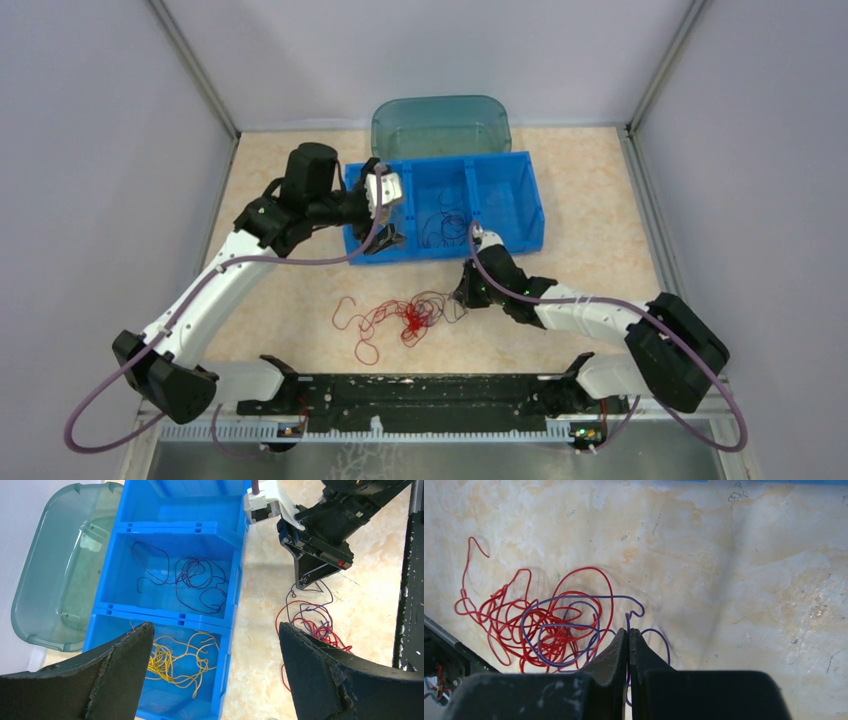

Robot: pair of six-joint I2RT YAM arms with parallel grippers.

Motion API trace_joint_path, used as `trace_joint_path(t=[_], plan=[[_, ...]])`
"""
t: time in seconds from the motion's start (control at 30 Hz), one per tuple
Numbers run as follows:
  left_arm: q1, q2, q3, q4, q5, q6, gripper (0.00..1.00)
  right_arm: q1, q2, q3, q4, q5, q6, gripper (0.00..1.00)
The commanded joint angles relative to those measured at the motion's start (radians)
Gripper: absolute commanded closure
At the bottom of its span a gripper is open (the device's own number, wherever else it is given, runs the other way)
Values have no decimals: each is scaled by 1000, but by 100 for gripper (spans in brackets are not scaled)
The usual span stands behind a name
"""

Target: Untangle the cables

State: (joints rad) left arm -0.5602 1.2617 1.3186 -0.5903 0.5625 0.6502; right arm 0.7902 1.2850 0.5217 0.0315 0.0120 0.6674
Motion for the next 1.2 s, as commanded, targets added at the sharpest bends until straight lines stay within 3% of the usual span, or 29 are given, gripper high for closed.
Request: trace_joint_path(t=[0.0,0.33,0.67,0.9,1.0,1.17], plan=[[2,-32,-13,16,31,2,1,9,-103,65,1,17,-33,100],[1,-132,-97,72,255,-11,1,9,-389,226,172,-143,-157,100],[0,-186,-174,243,366,-150,2,24,-340,351,462,-346,-43,100],[-6,-169,-224,325,443,-268,6,62,-292,395,539,-380,-53,100],[-11,-174,-261,419,474,-340,11,78,-269,410,559,-403,-58,100],[-20,-157,-259,427,522,-392,25,93,-244,414,600,-426,-58,100]])
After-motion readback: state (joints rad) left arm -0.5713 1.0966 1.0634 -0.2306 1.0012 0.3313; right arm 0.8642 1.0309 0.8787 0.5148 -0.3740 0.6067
